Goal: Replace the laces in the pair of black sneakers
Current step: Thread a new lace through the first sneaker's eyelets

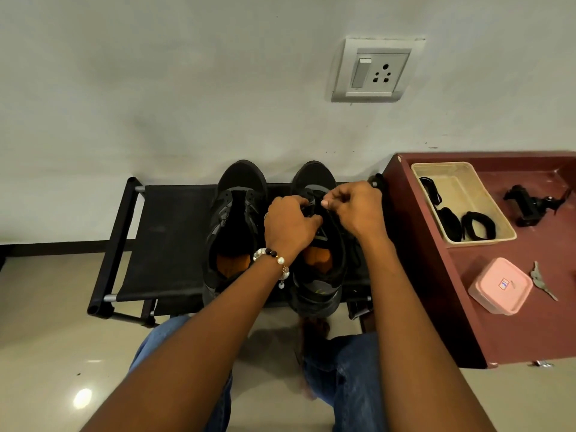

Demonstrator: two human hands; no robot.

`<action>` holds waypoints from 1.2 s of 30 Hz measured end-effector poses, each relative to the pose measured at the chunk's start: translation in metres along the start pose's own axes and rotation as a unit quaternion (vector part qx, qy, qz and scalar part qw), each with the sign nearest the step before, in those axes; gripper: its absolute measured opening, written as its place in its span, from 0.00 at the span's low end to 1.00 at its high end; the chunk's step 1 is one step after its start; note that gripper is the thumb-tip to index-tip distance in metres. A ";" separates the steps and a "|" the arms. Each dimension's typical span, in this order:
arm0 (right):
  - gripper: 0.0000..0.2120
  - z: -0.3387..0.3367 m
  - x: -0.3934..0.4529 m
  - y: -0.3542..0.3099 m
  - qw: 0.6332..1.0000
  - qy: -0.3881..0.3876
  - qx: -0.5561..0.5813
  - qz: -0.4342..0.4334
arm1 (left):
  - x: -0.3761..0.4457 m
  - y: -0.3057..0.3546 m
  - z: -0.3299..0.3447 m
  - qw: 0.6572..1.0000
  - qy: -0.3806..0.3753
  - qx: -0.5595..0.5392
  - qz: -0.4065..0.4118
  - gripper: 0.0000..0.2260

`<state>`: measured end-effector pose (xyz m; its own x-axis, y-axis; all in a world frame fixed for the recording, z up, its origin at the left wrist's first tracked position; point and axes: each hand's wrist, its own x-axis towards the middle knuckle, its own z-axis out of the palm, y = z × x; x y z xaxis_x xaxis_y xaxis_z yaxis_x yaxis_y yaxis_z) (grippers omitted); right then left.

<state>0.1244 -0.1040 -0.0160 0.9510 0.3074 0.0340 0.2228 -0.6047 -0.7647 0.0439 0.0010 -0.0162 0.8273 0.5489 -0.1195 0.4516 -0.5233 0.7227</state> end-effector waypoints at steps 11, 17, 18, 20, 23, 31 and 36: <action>0.05 0.024 0.006 -0.007 0.994 -0.035 -0.098 0.026 | 0.002 0.000 -0.011 1.000 -0.013 -0.014 0.006 0.19; 0.04 0.022 0.001 -0.004 0.995 -0.009 0.041 0.091 | 0.004 0.001 -0.016 0.998 -0.048 -0.040 -0.017 0.20; 0.04 0.023 0.000 -0.004 0.994 -0.007 0.056 0.098 | 0.004 0.001 -0.017 0.997 -0.058 -0.048 -0.023 0.21; 0.04 0.024 0.000 -0.004 0.991 -0.012 0.078 0.110 | 0.005 0.002 -0.020 0.994 -0.079 -0.073 -0.032 0.19; 0.06 0.023 0.003 0.000 0.989 -0.050 0.083 0.116 | 0.008 0.002 -0.022 0.988 -0.092 -0.114 -0.051 0.12; 0.16 0.038 0.003 -0.006 0.984 0.012 0.061 0.170 | 0.014 -0.003 -0.012 0.998 -0.006 -0.041 -0.040 0.11; 0.16 0.042 0.003 -0.002 0.969 0.025 0.121 0.215 | 0.018 -0.006 -0.008 0.998 0.027 -0.043 -0.035 0.07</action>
<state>0.1179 -0.0711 -0.0410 0.9551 0.0264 -0.2950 -0.2471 -0.4777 -0.8430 0.0535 0.0194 -0.0178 0.7740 0.6183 -0.1367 0.4760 -0.4257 0.7695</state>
